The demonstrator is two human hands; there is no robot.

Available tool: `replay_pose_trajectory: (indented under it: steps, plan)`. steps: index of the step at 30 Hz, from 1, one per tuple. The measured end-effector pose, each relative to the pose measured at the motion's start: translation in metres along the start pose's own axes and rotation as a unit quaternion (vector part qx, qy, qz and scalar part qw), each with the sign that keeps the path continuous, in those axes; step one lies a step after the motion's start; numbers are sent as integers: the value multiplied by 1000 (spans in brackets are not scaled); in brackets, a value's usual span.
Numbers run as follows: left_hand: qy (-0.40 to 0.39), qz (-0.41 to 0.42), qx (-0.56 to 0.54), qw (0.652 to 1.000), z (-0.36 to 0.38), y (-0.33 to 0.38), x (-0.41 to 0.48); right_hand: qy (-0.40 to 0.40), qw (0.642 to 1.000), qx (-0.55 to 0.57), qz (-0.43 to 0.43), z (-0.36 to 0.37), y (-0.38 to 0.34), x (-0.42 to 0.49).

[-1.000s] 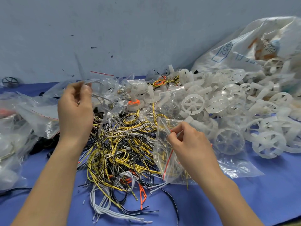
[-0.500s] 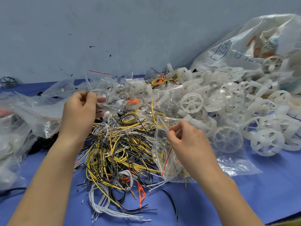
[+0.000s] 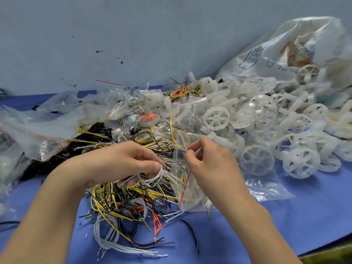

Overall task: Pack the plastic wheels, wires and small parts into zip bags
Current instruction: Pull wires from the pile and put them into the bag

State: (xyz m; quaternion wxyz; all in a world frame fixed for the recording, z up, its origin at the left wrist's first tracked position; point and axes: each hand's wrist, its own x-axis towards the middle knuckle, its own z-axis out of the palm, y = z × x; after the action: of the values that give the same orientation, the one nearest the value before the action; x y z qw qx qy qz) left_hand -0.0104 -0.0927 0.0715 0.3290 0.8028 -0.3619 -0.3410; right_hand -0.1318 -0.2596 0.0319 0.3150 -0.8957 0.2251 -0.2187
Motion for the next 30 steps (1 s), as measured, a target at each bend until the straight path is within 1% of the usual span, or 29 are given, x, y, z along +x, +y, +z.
replay_pose_trajectory:
  steps: [2,4,6,9,10,11,12,14,15,18,20,21,23,25,30]
  plan:
    - [18,21,-21,999,7,2,7,10,999,-29,-19,-1,-7,-6]
    - [27,45,-114,992,15,3,16,12,997,-63,-35,-1,-13,-11]
    - [33,54,-226,972,19,6,24,18,995,-89,-42,-1,-17,-13]
    - [84,51,-339,936,20,9,31,28,994,-103,-33,-4,-18,-11]
    - [108,49,-345,931,20,11,33,32,993,-105,-31,-4,-18,-11]
    - [134,45,-316,938,22,11,36,35,993,-109,-32,-4,-18,-11]
    - [154,40,-262,952,25,12,39,39,992,-112,-34,-4,-19,-12]
    - [157,41,-169,972,32,12,44,42,992,-110,-35,-5,-20,-12]
    - [139,48,-167,975,36,12,46,42,993,-106,-34,-6,-21,-12]
    - [40,80,-236,968,45,11,50,52,992,-107,-33,-7,-23,-13]
    - [1,88,-288,954,53,12,52,54,991,-116,-37,-5,-25,-16]
    - [-1,80,-296,952,56,13,54,47,991,-117,-40,-4,-27,-17]
    - [36,54,-265,962,62,13,57,34,992,-115,-46,0,-29,-19]
    - [69,48,-241,967,68,14,60,34,992,-113,-45,1,-30,-19]
    - [16,57,-331,942,77,19,63,39,993,-99,-50,1,-30,-18]
